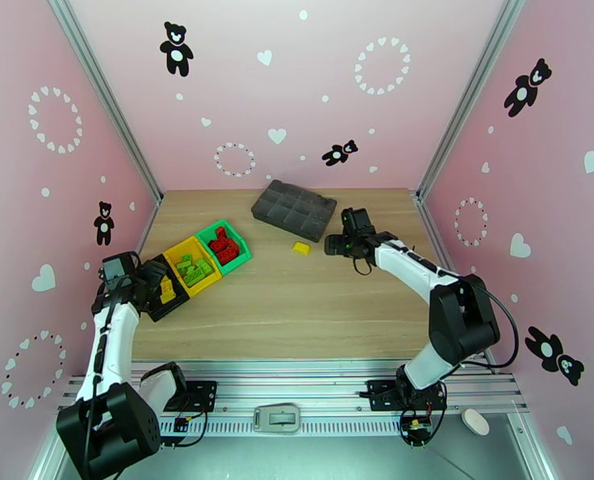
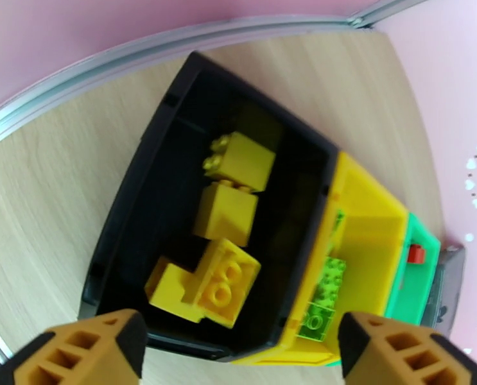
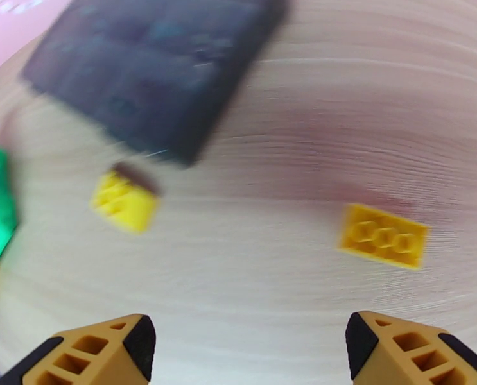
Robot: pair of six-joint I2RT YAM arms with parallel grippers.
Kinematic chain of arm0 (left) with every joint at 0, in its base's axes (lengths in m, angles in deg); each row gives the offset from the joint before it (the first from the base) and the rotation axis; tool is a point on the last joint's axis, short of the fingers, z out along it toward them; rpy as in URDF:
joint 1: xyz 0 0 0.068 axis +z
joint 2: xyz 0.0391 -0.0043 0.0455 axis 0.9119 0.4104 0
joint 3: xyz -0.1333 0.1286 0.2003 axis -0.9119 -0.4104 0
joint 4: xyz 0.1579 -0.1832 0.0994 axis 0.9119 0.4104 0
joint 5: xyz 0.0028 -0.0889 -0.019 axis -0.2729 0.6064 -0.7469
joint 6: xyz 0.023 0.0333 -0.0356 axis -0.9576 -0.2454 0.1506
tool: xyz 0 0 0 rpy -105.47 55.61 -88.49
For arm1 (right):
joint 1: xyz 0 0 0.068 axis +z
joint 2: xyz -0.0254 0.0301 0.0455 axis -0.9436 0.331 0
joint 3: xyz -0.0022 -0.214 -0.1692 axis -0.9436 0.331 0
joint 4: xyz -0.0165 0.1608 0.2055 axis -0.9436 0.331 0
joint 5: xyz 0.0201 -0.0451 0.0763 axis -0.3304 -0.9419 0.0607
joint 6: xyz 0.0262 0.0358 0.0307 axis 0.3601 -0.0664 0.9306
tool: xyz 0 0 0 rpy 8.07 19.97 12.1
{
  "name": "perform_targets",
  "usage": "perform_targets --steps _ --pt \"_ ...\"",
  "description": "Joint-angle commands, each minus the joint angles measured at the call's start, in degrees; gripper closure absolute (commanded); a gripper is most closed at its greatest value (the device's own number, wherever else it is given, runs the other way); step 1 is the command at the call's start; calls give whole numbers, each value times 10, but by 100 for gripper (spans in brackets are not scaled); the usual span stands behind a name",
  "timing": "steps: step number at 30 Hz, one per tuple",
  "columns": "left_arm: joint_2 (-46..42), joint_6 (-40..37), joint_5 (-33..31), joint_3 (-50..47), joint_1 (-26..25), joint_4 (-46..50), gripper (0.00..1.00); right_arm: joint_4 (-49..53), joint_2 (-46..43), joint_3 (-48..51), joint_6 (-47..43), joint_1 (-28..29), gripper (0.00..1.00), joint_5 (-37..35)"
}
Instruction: Sort the legos into containers by color
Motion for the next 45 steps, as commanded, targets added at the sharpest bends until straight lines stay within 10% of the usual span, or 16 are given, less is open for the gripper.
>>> perform_targets --steps 1,8,16,45 --pt "-25 -14 28 14 -51 -5 12 18 26 -2 10 -21 17 -23" --pt "-32 34 -38 -14 -273 -22 11 39 73 -17 19 -47 17 -62" --pt "-11 69 -50 -29 -367 -57 11 58 113 -48 19 -47 16 -81" --pt "6 79 -51 -36 -400 -82 11 89 211 -139 30 -48 28 -77"
